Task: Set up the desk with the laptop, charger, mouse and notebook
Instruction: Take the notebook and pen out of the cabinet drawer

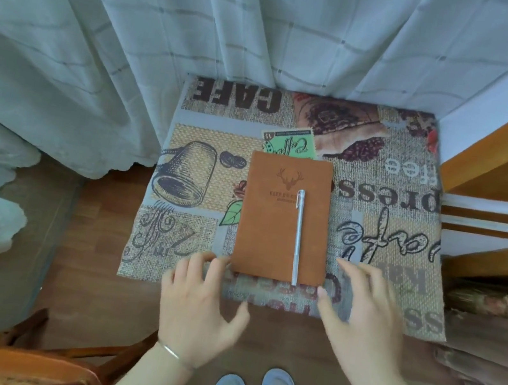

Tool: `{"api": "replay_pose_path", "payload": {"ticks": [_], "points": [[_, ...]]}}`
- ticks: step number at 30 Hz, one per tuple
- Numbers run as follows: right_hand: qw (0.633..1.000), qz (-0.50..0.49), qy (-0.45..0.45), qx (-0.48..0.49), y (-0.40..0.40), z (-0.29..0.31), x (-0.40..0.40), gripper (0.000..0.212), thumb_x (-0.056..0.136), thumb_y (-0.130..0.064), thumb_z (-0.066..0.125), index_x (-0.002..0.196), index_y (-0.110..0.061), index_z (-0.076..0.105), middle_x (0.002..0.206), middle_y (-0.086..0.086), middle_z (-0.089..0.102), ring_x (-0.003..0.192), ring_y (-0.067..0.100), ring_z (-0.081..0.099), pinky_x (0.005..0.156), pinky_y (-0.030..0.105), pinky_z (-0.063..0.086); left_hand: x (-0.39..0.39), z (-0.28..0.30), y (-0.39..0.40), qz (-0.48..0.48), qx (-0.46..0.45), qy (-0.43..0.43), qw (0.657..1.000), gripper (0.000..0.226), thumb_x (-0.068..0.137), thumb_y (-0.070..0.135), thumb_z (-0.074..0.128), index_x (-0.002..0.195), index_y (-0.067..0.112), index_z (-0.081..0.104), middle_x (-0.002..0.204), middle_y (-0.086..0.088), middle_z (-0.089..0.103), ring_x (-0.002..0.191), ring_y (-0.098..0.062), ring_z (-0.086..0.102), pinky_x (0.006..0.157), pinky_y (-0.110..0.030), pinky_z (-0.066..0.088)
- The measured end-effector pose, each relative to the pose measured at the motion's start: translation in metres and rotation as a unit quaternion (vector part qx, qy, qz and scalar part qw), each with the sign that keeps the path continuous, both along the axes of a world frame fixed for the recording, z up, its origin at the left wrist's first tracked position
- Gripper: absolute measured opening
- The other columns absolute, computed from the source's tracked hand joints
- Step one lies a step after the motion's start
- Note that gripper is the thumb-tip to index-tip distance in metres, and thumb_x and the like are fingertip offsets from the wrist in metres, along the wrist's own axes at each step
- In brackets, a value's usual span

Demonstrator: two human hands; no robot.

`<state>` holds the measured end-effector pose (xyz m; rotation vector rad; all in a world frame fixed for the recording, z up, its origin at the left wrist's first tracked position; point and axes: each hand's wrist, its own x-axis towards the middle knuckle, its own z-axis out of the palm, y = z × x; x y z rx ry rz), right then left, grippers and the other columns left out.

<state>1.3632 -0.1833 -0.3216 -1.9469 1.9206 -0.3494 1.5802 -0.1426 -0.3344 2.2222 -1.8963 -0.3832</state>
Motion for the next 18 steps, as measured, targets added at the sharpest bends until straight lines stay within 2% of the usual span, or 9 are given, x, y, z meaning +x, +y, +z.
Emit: {"api": "replay_pose_path", "payload": {"ticks": [3, 6, 8, 10, 12, 15, 16, 18], "points": [[0.992, -0.006, -0.116, 0.051, -0.029, 0.006, 0.027, 0.053, 0.088, -0.039, 0.056, 0.138, -0.032, 0.04, 0.137, -0.004, 0.038, 0.128, 0.016, 0.035, 0.097, 0.03, 0.034, -0.009, 0.009, -0.036, 0.01, 0.011, 0.074, 0.997, 0.07, 0.067, 0.053, 0.055, 0.13, 0.026, 0.042, 0.122, -0.002, 0.048, 0.112, -0.024, 0.047, 0.083, -0.038, 0.047], [0.991, 0.027, -0.086, 0.098, -0.051, -0.009, 0.048, 0.066, 0.088, -0.051, 0.05, 0.145, -0.042, 0.018, 0.157, -0.005, 0.006, 0.142, 0.019, 0.01, 0.11, 0.039, 0.026, -0.019, 0.006, -0.072, 0.049, 0.032, 0.159, 0.985, 0.079, 0.068, 0.054, 0.053, 0.14, 0.03, 0.031, 0.136, -0.004, 0.041, 0.126, -0.024, 0.037, 0.101, -0.037, 0.039], [0.992, 0.038, -0.059, 0.108, -0.055, -0.025, 0.053, 0.068, 0.09, -0.05, 0.046, 0.146, -0.044, 0.006, 0.157, -0.004, -0.016, 0.145, 0.022, -0.001, 0.113, 0.041, 0.022, -0.026, 0.0, -0.085, 0.062, 0.036, 0.156, 0.985, 0.078, 0.066, 0.054, 0.052, 0.138, 0.03, 0.036, 0.141, -0.005, 0.039, 0.127, -0.025, 0.033, 0.107, -0.035, 0.032], [0.993, 0.028, -0.072, 0.092, -0.053, -0.04, 0.056, 0.067, 0.094, -0.041, 0.043, 0.147, -0.041, 0.002, 0.154, -0.002, -0.029, 0.145, 0.021, -0.007, 0.115, 0.038, 0.017, -0.031, -0.004, -0.089, 0.088, 0.021, 0.176, 0.98, 0.07, 0.063, 0.052, 0.053, 0.131, 0.032, 0.046, 0.141, -0.005, 0.041, 0.126, -0.025, 0.034, 0.107, -0.035, 0.032], [0.992, 0.02, -0.114, 0.043, -0.05, -0.049, 0.058, 0.063, 0.095, -0.032, 0.045, 0.148, -0.036, 0.01, 0.155, -0.002, -0.025, 0.145, 0.017, -0.008, 0.114, 0.03, 0.01, -0.036, -0.007, -0.087, 0.109, -0.01, 0.207, 0.972, 0.061, 0.063, 0.046, 0.057, 0.123, 0.034, 0.053, 0.139, -0.003, 0.041, 0.125, -0.024, 0.034, 0.105, -0.03, 0.03], [0.983, -0.004, -0.184, -0.007, -0.048, -0.058, 0.056, 0.06, 0.093, -0.016, 0.052, 0.146, -0.028, 0.028, 0.159, -0.003, -0.008, 0.145, 0.009, -0.005, 0.112, 0.019, 0.005, -0.039, -0.01, -0.084, 0.106, -0.061, 0.254, 0.959, 0.053, 0.068, 0.031, 0.063, 0.121, 0.035, 0.055, 0.136, -0.001, 0.039, 0.125, -0.015, 0.034, 0.102, -0.023, 0.029], [0.979, -0.009, -0.203, -0.012, -0.048, -0.059, 0.055, 0.059, 0.091, -0.012, 0.054, 0.145, -0.027, 0.032, 0.159, -0.003, -0.004, 0.145, 0.009, -0.003, 0.113, 0.02, 0.007, -0.04, -0.009, -0.084, 0.099, -0.076, 0.269, 0.955, 0.052, 0.07, 0.025, 0.065, 0.121, 0.034, 0.056, 0.135, 0.0, 0.037, 0.126, -0.008, 0.034, 0.103, -0.02, 0.031], [0.974, -0.018, -0.227, -0.019, -0.047, -0.06, 0.054, 0.059, 0.089, -0.007, 0.056, 0.142, -0.025, 0.038, 0.159, -0.002, 0.002, 0.145, 0.009, 0.001, 0.115, 0.028, 0.012, -0.042, -0.009, -0.084, 0.087, -0.103, 0.284, 0.949, 0.051, 0.073, 0.014, 0.066, 0.121, 0.031, 0.057, 0.135, -0.002, 0.035, 0.123, 0.01, 0.032, 0.098, -0.005, 0.031]]}}
